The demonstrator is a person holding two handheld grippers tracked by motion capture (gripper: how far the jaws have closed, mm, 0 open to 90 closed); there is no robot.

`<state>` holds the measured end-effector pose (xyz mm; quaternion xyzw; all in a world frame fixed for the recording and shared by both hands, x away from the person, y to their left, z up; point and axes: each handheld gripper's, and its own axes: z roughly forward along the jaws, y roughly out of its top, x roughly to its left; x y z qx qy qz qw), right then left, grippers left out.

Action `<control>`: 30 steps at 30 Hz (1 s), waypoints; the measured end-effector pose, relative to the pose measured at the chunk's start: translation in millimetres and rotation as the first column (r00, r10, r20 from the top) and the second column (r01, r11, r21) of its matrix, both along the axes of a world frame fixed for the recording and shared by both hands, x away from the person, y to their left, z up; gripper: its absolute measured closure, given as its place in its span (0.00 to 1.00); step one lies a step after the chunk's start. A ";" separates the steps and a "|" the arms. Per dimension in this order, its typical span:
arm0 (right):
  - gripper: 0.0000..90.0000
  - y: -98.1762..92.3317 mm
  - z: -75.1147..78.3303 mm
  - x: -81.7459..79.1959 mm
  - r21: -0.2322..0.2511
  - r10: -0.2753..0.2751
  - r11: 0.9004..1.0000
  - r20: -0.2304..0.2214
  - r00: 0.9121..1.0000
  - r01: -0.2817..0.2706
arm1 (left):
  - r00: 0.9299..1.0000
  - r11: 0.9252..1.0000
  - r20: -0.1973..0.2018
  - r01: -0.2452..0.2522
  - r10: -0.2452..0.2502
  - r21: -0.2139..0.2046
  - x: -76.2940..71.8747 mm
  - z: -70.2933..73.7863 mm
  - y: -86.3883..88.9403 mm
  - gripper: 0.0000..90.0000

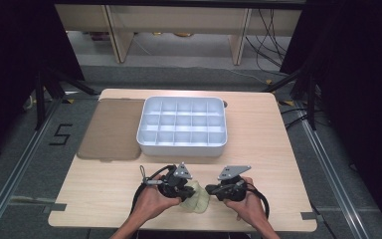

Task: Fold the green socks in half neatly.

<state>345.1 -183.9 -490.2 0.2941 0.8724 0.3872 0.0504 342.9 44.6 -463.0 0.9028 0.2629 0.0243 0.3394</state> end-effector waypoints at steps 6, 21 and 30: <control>0.95 -25.0 5.8 -4.4 0.044 -0.043 0.998 0.006 0.999 0.042 | 1.000 1.000 -0.002 0.002 -0.002 -0.004 0.1 1.2 -4.1 0.88; 0.94 -34.2 9.4 -8.3 0.054 -0.059 0.997 0.024 0.998 0.057 | 0.999 0.999 -0.028 0.021 -0.022 -0.040 0.7 -1.7 -24.5 0.79; 0.93 -37.1 10.8 -8.5 0.060 -0.078 0.995 0.017 0.997 0.077 | 0.999 0.991 -0.042 -0.003 -0.003 -0.132 1.6 5.1 -21.3 0.55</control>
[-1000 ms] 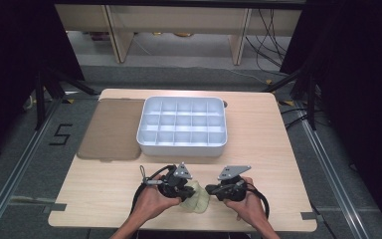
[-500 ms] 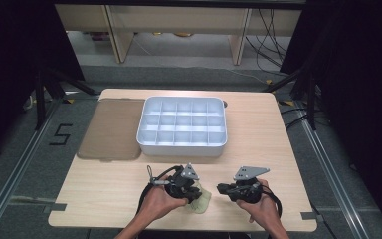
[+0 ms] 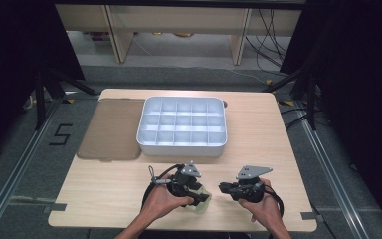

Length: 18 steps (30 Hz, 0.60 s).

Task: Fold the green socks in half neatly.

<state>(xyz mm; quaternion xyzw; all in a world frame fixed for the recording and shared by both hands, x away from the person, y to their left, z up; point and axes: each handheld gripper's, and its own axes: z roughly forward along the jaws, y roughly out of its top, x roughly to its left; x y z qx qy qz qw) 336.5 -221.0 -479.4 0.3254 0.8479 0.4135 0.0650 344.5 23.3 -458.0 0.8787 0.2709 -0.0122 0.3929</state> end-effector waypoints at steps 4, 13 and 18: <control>0.93 -0.9 1.0 0.5 0.004 0.001 1.000 0.009 1.000 -0.001 | 1.000 0.999 0.008 -0.016 0.017 -0.037 0.6 4.2 5.7 0.55; 0.93 3.3 4.8 -2.7 0.013 0.011 1.000 0.020 1.000 -0.012 | 0.998 1.000 0.066 0.001 -0.001 0.010 4.6 0.0 26.0 0.90; 0.93 12.1 5.6 -7.0 0.011 0.041 0.999 0.019 0.999 -0.041 | 0.996 0.992 0.078 0.041 -0.051 0.122 3.0 -16.4 27.5 0.96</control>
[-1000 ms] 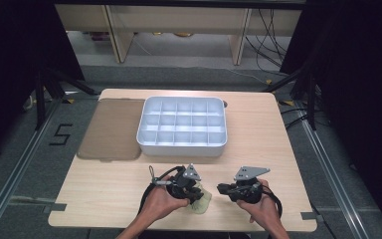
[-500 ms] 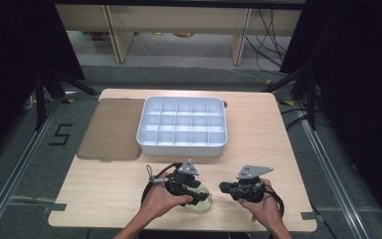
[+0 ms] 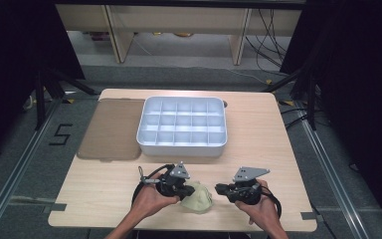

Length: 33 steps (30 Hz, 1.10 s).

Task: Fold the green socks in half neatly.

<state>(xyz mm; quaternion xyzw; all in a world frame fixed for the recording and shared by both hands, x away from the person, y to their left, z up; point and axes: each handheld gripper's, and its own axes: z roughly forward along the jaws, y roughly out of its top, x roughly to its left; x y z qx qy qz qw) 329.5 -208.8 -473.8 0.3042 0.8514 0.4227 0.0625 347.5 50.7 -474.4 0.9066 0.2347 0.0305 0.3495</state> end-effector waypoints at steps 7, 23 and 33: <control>0.93 6.3 0.6 -3.9 -0.005 0.021 1.000 0.004 1.000 -0.021 | 1.000 0.999 -0.012 0.008 -0.007 0.048 -1.7 -12.7 4.4 0.99; 0.94 31.3 -1.1 -13.1 -0.008 0.096 0.995 -0.005 0.995 -0.096 | 0.998 0.999 -0.044 -0.039 0.040 0.031 -13.8 -21.7 3.9 0.99; 0.96 49.2 -16.5 -13.1 -0.061 0.136 0.988 -0.049 0.990 -0.139 | 0.999 0.998 -0.040 -0.014 0.016 0.056 -15.6 -21.5 9.0 0.99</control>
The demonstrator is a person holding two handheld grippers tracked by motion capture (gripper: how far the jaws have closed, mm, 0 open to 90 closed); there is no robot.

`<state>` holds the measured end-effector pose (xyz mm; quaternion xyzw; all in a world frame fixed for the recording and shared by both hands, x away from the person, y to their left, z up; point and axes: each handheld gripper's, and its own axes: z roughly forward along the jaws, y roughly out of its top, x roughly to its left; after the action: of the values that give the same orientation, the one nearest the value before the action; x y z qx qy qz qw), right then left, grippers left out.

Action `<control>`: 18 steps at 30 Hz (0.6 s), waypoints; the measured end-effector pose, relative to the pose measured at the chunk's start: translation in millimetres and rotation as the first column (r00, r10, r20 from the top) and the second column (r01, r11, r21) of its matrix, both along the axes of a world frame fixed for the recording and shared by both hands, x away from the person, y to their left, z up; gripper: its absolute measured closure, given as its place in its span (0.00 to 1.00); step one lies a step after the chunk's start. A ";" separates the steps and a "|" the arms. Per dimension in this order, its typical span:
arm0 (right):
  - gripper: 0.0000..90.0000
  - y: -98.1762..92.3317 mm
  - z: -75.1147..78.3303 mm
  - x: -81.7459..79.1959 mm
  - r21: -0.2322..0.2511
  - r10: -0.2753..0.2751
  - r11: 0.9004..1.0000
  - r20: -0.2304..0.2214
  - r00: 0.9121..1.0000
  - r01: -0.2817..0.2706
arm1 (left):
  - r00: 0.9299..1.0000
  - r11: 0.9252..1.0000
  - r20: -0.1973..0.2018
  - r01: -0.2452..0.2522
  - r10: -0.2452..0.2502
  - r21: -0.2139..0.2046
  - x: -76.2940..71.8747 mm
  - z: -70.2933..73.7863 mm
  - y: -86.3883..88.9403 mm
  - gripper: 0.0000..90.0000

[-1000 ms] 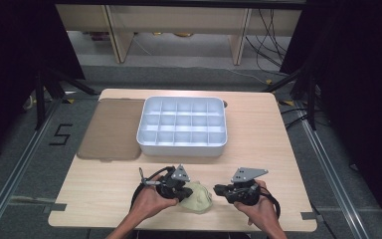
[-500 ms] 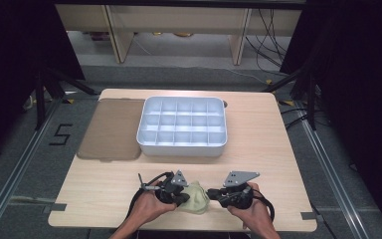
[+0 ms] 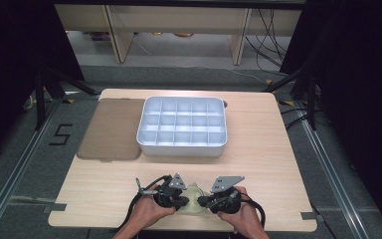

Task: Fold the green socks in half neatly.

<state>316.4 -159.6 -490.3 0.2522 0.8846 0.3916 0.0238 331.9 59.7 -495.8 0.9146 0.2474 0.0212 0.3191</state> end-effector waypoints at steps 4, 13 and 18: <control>0.97 -6.5 -11.7 1.8 -0.072 -0.013 0.997 -0.007 1.000 0.013 | 1.000 1.000 0.002 -0.002 0.002 -0.007 -0.5 -0.5 0.0 0.99; 0.97 -18.0 -6.6 0.7 -0.128 -0.072 0.989 0.034 0.997 0.076 | 1.000 1.000 0.015 0.001 -0.001 0.002 -0.8 -0.5 0.2 0.99; 0.97 -15.4 11.6 4.7 -0.043 -0.053 0.997 0.084 0.995 0.057 | 1.000 1.000 0.025 0.009 -0.009 0.005 -1.4 0.8 -0.8 0.98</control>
<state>321.1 -175.0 -478.7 0.2595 0.8841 0.3809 0.0768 330.5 58.9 -495.0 0.9161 0.2392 0.0320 0.3201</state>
